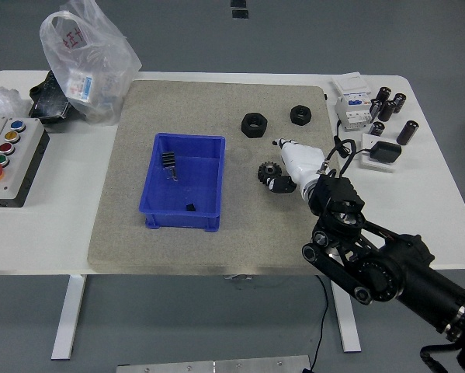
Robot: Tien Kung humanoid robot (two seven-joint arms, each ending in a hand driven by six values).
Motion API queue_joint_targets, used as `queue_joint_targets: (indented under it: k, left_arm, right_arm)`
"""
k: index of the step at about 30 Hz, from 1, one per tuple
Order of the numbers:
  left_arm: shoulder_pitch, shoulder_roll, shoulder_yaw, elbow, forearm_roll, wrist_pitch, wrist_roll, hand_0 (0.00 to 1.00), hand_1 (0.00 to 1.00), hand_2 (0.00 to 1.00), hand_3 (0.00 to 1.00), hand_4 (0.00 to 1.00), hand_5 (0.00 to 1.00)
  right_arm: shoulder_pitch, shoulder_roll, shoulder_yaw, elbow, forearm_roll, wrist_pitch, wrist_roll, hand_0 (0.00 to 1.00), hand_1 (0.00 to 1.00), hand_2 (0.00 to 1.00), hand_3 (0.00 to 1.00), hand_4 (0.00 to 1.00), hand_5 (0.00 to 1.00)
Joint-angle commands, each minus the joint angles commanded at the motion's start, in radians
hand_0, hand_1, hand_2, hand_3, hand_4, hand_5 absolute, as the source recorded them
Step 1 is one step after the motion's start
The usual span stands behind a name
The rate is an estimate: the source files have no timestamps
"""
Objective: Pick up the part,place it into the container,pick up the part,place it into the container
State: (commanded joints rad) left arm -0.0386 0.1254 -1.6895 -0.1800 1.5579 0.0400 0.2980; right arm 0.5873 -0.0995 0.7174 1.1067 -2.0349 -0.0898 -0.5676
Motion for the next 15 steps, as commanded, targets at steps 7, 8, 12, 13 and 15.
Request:
queue_joint_targets:
  k: [7,8,12,13,15]
  left_arm:
    - [0.003,0.000,-0.006,0.000,0.006,0.001,0.003,0.608,0.632,0.602,0.630,0.635,0.267]
    - [0.003,0.000,-0.006,0.000,0.006,0.001,0.003,0.608,0.632,0.602,0.630,0.635,0.267]
    - [0.001,-0.001,-0.003,0.000,0.004,0.000,0.003,0.608,0.632,0.602,0.630,0.634,0.267]
    - [0.000,-0.001,-0.002,0.000,0.003,0.000,0.003,0.608,0.632,0.602,0.630,0.634,0.267]
    - [0.000,-0.002,-0.003,0.000,0.004,0.000,0.003,0.608,0.632,0.602,0.630,0.634,0.267]
  right_arm:
    - [0.018,0.011,-0.037,-0.049,0.072,-0.001,0.019,0.206,0.334,0.968,0.998,0.998,0.596]
    - [0.021,0.014,-0.041,-0.058,0.075,-0.006,0.020,0.206,0.334,0.968,0.998,0.998,0.596]
    - [0.034,0.025,-0.054,-0.094,0.081,-0.037,0.027,0.198,0.322,0.774,0.928,0.828,0.421]
    - [0.036,0.026,-0.057,-0.100,0.084,-0.046,0.029,0.198,0.322,0.774,0.928,0.828,0.421]
    - [0.040,0.029,-0.065,-0.112,0.094,-0.065,0.034,0.198,0.322,0.774,0.928,0.828,0.421]
